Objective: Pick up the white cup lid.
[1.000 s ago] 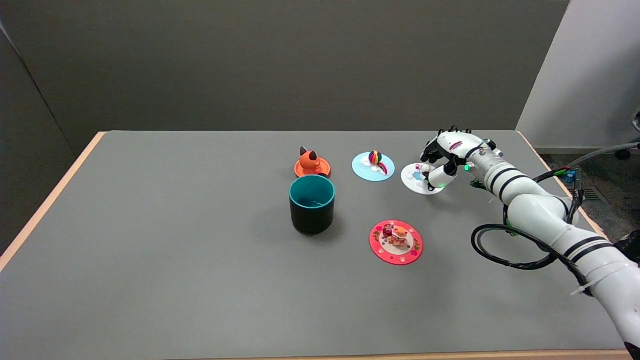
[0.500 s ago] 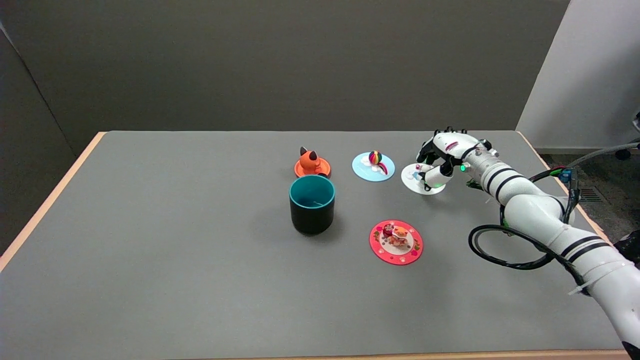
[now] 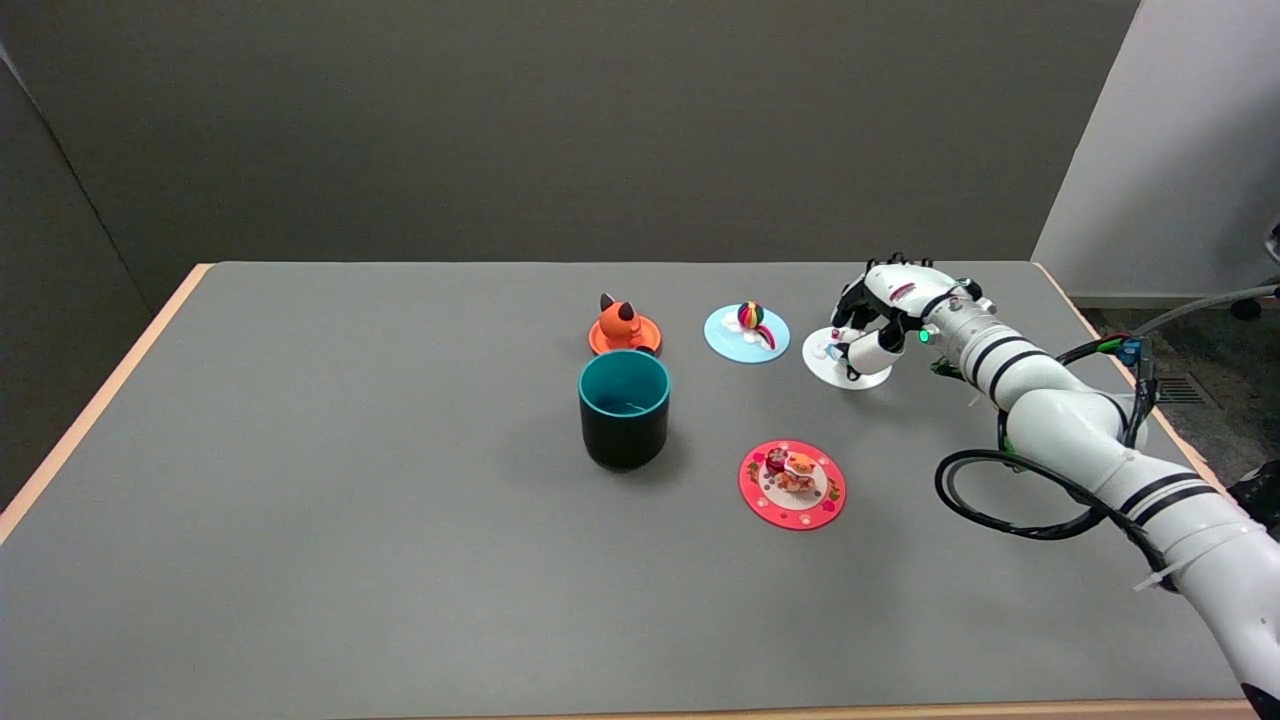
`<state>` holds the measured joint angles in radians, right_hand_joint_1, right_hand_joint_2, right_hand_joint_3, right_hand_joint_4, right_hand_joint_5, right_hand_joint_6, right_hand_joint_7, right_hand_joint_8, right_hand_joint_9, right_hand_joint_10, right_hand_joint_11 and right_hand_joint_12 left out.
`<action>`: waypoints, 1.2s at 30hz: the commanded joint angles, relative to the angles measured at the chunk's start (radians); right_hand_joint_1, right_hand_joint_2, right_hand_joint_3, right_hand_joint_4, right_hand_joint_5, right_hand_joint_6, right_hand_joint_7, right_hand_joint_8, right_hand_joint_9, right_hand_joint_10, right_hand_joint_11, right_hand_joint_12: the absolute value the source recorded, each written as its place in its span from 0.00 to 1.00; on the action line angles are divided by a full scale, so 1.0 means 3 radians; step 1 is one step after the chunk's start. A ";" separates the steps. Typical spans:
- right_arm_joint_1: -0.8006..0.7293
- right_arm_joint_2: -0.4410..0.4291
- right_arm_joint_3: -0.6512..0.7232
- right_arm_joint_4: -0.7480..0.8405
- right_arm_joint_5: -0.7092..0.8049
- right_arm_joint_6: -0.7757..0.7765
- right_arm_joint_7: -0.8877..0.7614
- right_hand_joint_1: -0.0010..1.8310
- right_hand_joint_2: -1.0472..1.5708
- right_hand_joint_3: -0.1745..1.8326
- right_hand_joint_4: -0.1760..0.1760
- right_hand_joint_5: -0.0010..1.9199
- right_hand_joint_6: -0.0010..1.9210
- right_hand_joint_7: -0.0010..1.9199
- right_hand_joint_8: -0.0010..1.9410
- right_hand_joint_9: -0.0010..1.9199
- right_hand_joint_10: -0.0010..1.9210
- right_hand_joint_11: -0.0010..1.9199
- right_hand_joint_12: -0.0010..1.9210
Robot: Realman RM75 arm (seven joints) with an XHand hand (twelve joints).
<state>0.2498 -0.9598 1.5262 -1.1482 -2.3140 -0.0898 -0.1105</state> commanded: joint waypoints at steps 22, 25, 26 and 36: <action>-0.0069 -0.0003 0.0025 -0.0005 0.0008 0.0072 0.0005 0.65 0.83 0.15 0.37 0.42 0.58 0.46 0.67 0.39 0.29 0.08 0.17; -0.0086 -0.0008 0.0030 -0.0015 0.0008 0.0072 0.0005 0.54 0.82 0.20 0.75 0.43 0.64 0.44 0.38 0.41 0.24 0.12 0.10; -0.0090 -0.0008 0.0035 -0.0015 0.0008 0.0072 0.0008 0.54 0.82 0.20 0.75 0.43 0.64 0.45 0.32 0.41 0.24 0.12 0.09; -0.0146 -0.0027 0.0095 -0.0041 0.0008 0.0067 0.0010 0.51 0.65 0.52 0.55 0.43 0.19 0.47 0.20 0.41 0.19 0.11 0.08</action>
<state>0.2250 -0.9630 1.5380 -1.1508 -2.3128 -0.0713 -0.1091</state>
